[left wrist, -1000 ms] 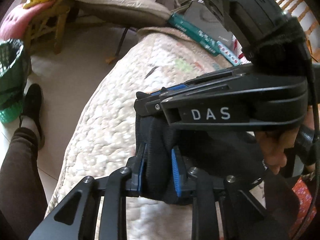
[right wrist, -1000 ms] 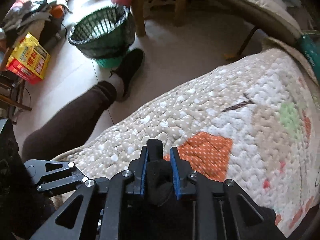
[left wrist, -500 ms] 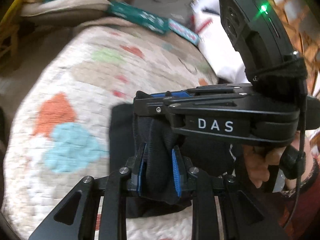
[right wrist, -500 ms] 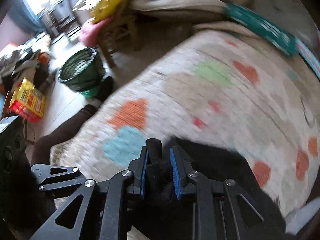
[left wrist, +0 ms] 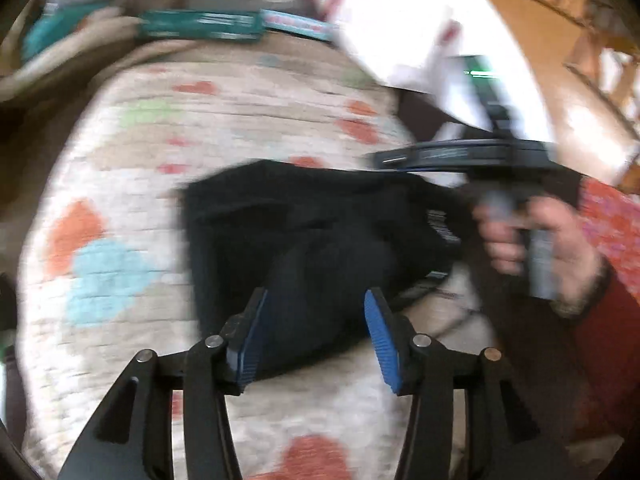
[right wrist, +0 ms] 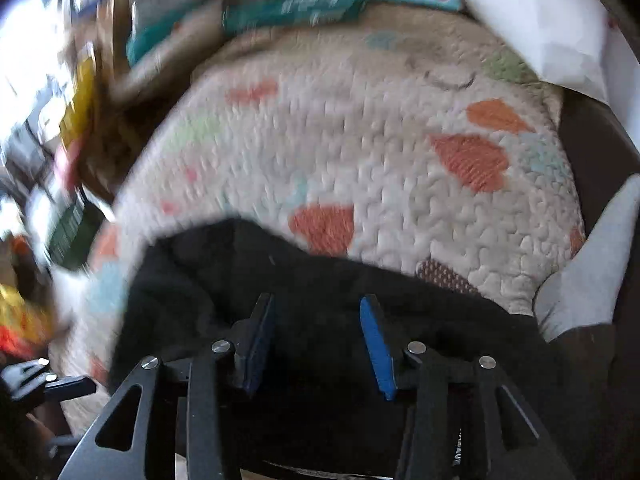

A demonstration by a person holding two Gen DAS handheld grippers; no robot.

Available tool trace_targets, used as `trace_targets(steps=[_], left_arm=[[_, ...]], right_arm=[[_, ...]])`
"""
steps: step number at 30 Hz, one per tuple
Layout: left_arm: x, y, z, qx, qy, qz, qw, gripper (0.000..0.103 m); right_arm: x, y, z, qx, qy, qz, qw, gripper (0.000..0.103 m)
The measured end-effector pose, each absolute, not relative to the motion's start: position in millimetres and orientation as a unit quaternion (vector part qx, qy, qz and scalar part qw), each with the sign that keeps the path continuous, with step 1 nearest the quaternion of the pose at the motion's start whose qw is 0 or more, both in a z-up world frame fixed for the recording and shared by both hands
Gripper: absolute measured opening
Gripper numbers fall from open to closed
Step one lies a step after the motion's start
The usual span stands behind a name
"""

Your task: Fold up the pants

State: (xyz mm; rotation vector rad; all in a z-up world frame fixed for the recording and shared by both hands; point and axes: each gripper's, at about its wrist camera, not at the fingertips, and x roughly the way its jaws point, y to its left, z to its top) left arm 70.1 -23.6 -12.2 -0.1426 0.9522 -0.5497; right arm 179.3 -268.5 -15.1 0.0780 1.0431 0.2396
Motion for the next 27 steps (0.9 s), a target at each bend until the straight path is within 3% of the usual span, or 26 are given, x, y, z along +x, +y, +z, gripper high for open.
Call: trace_targets(steps=[6,9,13,16,21,27], left_arm=[[108.0,-8.9,-35.6,-0.094,0.473,-0.189,0.855,0.048],[109.9,-29.6,-60.3,-0.059,0.496,-0.185,0.847,0.048],[101.0,-40.6,-83.9,-0.023,0.494,-0.174,0.851,0.048],[93.1,-40.6,-82.1,-0.014,0.480,-0.178,0.859,0.048],[87.7,-16.7,-77.8,-0.083,0.477,-0.198,0.852,0.056],[97.5,0.5,-84.3,-0.126,0.476,-0.187,0.850,0.062]], right_arm=[[158.9,-222.7,7.4,0.102,0.470,0.229,0.847,0.048],[153.4,-199.1,-18.2,0.112,0.507,0.260,0.814,0.048],[162.8,-201.4,-70.6,0.076,0.578,0.174,0.794,0.045],[167.6,-215.9,-71.8,0.112,0.571,0.164,0.797,0.045],[176.3,-190.3,-38.3,0.029,0.525,0.163,0.835,0.050],[218.1,-114.6,-37.6,-0.024,0.543,0.247,0.802,0.050]])
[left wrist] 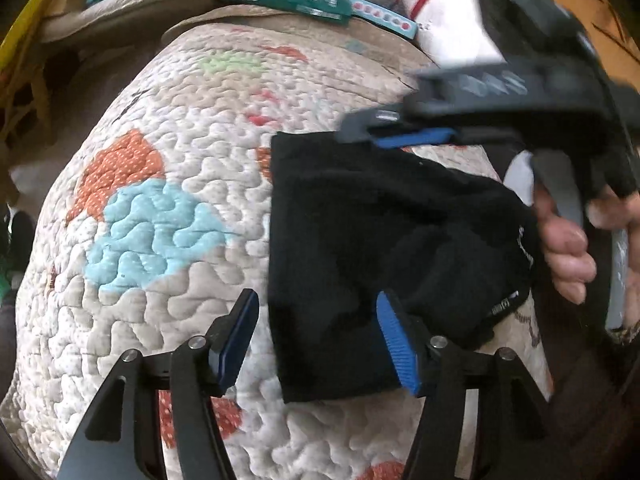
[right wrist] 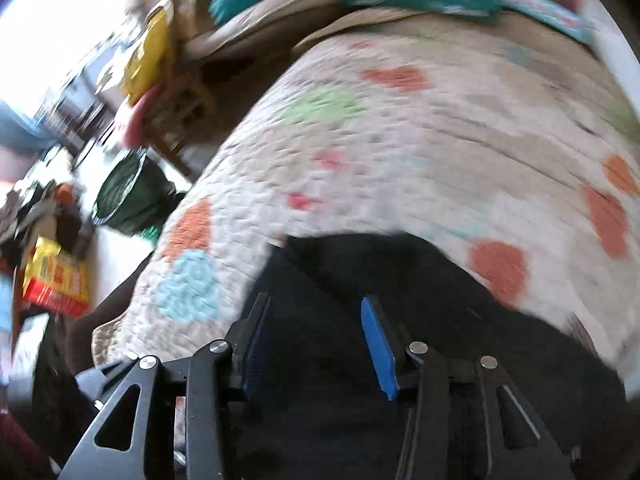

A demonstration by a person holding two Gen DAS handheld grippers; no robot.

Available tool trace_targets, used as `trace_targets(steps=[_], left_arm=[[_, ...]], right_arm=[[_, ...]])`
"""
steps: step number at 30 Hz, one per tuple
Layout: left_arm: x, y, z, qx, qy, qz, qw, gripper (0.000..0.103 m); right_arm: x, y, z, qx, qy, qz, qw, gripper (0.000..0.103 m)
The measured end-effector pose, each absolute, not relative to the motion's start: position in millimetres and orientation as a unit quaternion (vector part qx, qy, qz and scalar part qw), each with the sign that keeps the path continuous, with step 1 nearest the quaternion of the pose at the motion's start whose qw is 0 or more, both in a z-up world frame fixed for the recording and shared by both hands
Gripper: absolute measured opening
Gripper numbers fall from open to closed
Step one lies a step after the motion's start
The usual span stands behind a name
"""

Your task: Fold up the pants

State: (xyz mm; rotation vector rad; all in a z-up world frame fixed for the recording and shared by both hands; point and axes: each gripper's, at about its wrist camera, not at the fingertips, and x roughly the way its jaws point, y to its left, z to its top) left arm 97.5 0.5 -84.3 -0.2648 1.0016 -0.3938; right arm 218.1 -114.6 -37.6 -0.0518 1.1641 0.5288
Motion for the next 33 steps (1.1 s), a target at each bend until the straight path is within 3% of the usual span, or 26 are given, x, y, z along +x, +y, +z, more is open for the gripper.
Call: trace_targets(steps=[2,5,6,7,9,10,14,23,24,27,29,31,33], left_arm=[[102.0,-0.7,-87.1,-0.131,0.477,-0.194,0.847,0.068],[105.7,-12.6,-94.9,-0.117,0.481,-0.201,0.845,0.068],[103.9,-18.9,-94.1,-0.098,0.478,-0.203,0.849,0.064],[103.3,-23.0,-94.1,-0.084,0.477,-0.202,0.851,0.045],[102.0,-22.2,-94.6,-0.073,0.472,-0.194,0.857,0.025],[103.5,-17.0,-95.4,-0.088,0.475,-0.201,0.852,0.022],[110.3,3.7,-92.8,-0.141,0.487,-0.206,0.837,0.013],[115.7,67.0,-85.6,-0.173,0.487,-0.143,0.844,0.016],[116.9,69.7,-87.9,-0.174,0.495,-0.139,0.840,0.021],[111.7,83.2,-85.1,-0.191,0.501,-0.144,0.832,0.024],[103.5,89.1,-72.9,-0.177,0.487,-0.146,0.842,0.029],[93.8,94.0,-59.9,-0.161,0.471,-0.141,0.856,0.034],[91.1,94.7,-49.3,-0.148,0.460,-0.135,0.865,0.035]], right_arm=[[233.2,-88.3,-51.7,-0.044,0.563,0.262,0.782,0.050],[247.8,-58.8,-78.0,-0.109,0.602,0.244,0.752,0.051],[248.5,-52.5,-85.1,-0.124,0.609,0.242,0.745,0.051],[247.7,-46.1,-91.1,-0.142,0.615,0.239,0.738,0.048],[244.6,-40.2,-90.8,-0.164,0.611,0.236,0.738,0.033],[244.4,-40.3,-89.1,-0.160,0.613,0.238,0.737,0.024],[250.1,-35.0,-82.6,-0.146,0.612,0.231,0.742,0.015],[260.6,19.4,-61.9,-0.129,0.587,0.262,0.755,0.015],[263.4,24.2,-65.6,-0.127,0.589,0.259,0.755,0.019],[268.3,26.7,-72.2,-0.121,0.597,0.255,0.751,0.023],[266.5,8.3,-57.5,-0.081,0.584,0.268,0.762,0.025],[261.0,-24.5,-36.0,-0.033,0.565,0.260,0.782,0.036],[244.6,-59.9,-18.2,-0.006,0.543,0.238,0.805,0.040]])
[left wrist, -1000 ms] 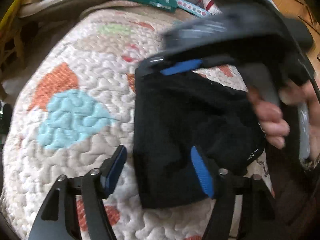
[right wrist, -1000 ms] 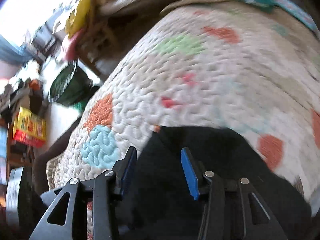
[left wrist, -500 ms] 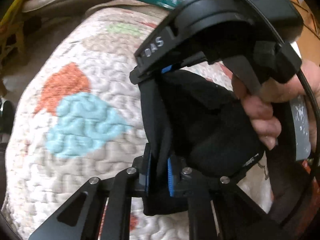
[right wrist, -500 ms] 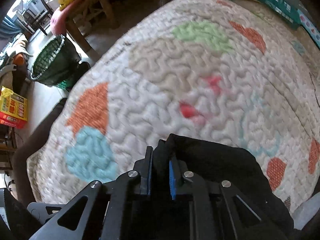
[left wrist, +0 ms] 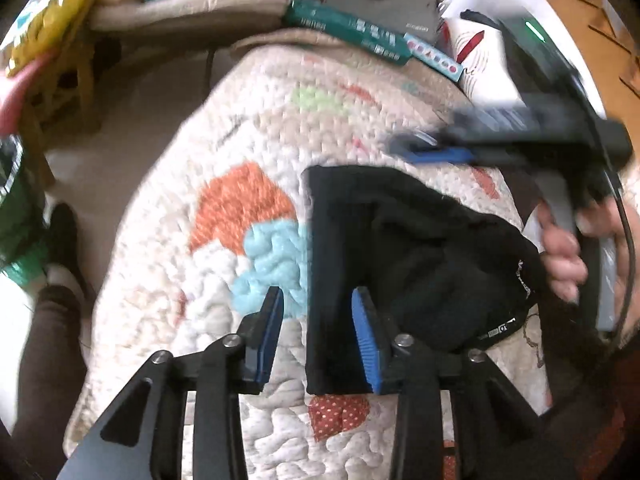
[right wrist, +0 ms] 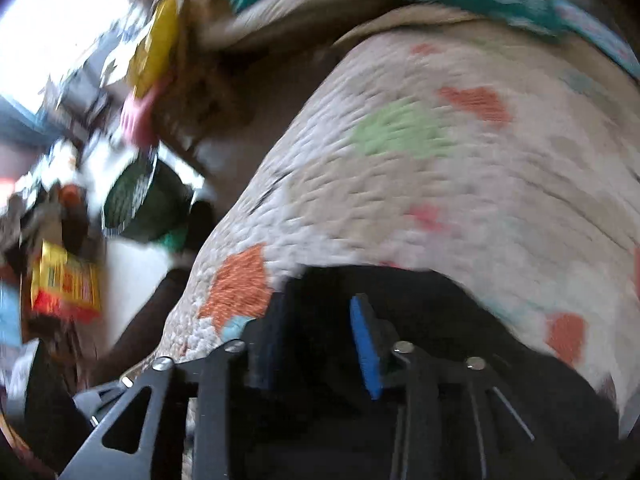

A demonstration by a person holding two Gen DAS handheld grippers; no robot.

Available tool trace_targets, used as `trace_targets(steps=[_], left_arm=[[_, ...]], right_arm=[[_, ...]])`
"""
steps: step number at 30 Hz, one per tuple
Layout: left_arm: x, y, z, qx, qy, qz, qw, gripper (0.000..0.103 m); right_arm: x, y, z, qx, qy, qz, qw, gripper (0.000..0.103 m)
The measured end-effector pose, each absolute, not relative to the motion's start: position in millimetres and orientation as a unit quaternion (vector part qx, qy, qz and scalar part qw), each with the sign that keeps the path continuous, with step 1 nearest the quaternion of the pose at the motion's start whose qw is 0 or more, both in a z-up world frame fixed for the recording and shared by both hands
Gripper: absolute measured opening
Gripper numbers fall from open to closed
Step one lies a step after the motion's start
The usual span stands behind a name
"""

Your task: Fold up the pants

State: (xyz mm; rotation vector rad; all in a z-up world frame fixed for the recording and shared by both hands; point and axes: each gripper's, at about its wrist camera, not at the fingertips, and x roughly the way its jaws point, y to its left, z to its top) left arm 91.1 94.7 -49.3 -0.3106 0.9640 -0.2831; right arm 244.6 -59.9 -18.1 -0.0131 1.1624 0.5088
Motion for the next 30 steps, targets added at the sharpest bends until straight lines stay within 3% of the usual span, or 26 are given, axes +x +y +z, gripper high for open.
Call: trace_targets(steps=[4,6,12,15,20,24,30], left_arm=[[111.9,75.7,-36.4,-0.131,0.448,-0.141,0.873,0.036],[128.2,57.2,-36.4,-0.114,0.444,-0.148,0.876,0.043],[153.2,28.0,-79.7,-0.028,0.494,-0.121,0.860,0.046],[144.3,16.4,-81.3,0.037,0.487,-0.109,0.866,0.051],[143.9,14.9,-54.7,0.026,0.483,-0.123,0.866,0.053],[148.5,-8.4,-37.3,0.018,0.471,-0.147,0.870,0.061],[164.6,-59.7,-78.6,0.048,0.514,-0.153,0.843,0.063]], right_arm=[[200.8,-111.4,-11.5,0.003,0.538,0.208,0.817,0.040],[179.1,-125.1,-19.7,0.008,0.541,0.204,0.816,0.040],[127.3,-130.8,-72.9,-0.039,0.566,0.150,0.810,0.040],[119.7,-154.8,-74.8,0.017,0.557,0.130,0.820,0.052],[102.1,-206.2,-51.7,0.123,0.519,0.121,0.837,0.053],[75.9,-261.2,-47.3,0.216,0.479,0.063,0.849,0.053],[56.0,-307.6,-56.4,0.297,0.460,-0.002,0.837,0.053]])
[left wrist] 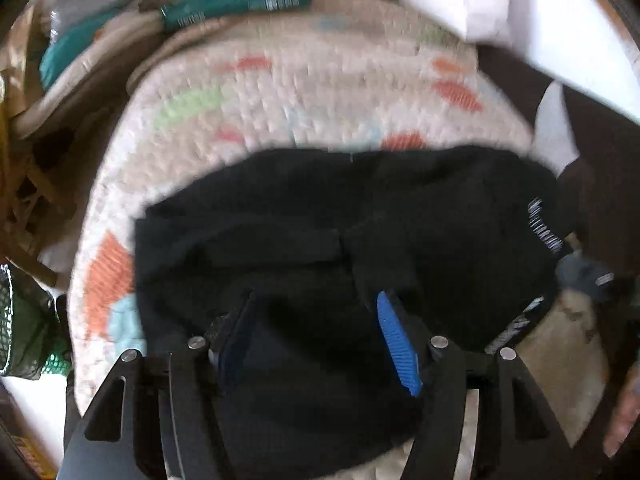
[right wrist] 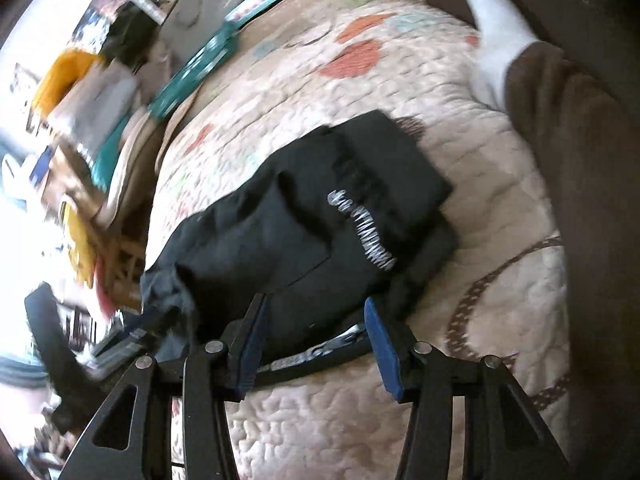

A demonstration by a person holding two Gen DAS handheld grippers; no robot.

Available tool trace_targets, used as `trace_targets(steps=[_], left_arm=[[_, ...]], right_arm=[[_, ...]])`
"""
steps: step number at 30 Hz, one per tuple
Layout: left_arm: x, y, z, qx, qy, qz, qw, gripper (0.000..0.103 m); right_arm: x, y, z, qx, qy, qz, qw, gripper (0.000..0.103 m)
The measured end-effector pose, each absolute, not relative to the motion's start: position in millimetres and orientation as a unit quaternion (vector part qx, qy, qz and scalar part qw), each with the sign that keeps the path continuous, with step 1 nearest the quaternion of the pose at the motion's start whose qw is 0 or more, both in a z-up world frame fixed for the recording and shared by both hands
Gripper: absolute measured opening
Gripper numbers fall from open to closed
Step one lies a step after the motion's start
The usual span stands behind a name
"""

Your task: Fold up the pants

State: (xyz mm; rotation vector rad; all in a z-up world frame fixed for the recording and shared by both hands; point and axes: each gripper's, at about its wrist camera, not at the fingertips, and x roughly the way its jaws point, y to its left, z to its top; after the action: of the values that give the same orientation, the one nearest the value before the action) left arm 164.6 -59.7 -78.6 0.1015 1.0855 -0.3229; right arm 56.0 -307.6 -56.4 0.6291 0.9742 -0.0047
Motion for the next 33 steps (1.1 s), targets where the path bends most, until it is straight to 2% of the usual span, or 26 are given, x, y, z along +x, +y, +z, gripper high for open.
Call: trace_targets(steps=[2,5,11,17,23,26,28,33], left_arm=[[169.5,-57.1,-79.9,0.024,0.517,-0.146,0.843,0.067],[174.9,-54.3,-67.3,0.002,0.528,-0.166,0.833,0.067],[179.5,-87.0,-23.8,0.070,0.474,-0.214,0.851,0.067],[205.2,-170.5,-5.4,0.125,0.438,-0.287,0.843,0.067],[232.3,-248.2,-9.6,0.156,0.444,-0.333,0.817,0.067],[243.9,-267.7,-19.2,0.148,0.460,-0.341,0.807,0.067],[249.6,-279.3,-27.9,0.145,0.473,-0.348,0.797,0.067],[251.9,-309.7,-50.3,0.179,0.502,-0.367,0.762,0.067]], right_arm=[[54.2,-311.1,-58.8,0.304,0.454,-0.020,0.838,0.053],[49.3,-318.4,-65.3,0.326,0.454,-0.038,0.828,0.054],[48.7,-332.5,-84.6,0.373,0.458,-0.065,0.805,0.054],[52.8,-332.0,-96.8,0.394,0.444,-0.059,0.803,0.057],[56.3,-332.7,-100.6,0.398,0.426,-0.061,0.810,0.057],[59.4,-332.4,-102.5,0.405,0.413,-0.062,0.813,0.060],[59.7,-333.1,-104.0,0.421,0.400,-0.060,0.812,0.065],[57.1,-336.9,-106.2,0.439,0.384,-0.059,0.810,0.066]])
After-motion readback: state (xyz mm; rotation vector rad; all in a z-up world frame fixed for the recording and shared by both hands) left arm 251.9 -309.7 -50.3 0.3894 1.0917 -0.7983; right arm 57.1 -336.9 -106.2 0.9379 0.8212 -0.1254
